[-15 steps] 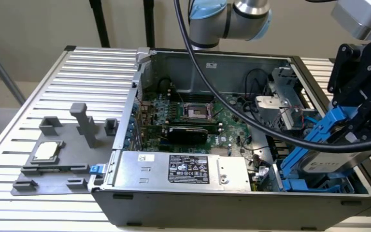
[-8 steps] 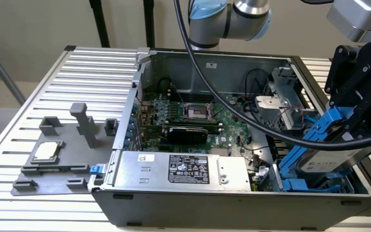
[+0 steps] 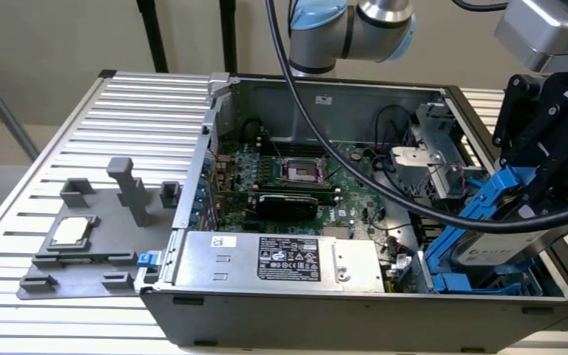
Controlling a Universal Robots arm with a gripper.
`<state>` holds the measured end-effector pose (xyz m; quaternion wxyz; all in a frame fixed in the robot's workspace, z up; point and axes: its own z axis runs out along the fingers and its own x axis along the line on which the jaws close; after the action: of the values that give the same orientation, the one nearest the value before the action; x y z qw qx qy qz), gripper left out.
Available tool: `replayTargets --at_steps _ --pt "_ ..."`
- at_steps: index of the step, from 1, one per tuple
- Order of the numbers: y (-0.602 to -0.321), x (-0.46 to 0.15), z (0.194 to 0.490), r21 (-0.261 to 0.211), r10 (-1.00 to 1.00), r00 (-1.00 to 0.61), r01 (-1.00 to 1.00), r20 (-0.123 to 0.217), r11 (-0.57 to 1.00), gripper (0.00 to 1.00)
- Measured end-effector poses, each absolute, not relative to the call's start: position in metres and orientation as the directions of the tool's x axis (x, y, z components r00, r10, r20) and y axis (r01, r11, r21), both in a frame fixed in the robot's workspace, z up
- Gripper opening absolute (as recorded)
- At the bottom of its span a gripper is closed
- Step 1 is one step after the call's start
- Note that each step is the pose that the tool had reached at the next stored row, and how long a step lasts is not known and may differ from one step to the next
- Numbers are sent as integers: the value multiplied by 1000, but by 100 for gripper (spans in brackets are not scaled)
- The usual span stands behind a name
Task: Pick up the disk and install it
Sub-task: 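Insert the disk into the insertion slot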
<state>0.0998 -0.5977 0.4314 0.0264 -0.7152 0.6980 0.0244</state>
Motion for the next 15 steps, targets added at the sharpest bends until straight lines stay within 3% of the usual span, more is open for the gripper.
replayTargets --at_steps 15 --pt "-594 105 420 4 -997 24 -1000 -72 -24 33"
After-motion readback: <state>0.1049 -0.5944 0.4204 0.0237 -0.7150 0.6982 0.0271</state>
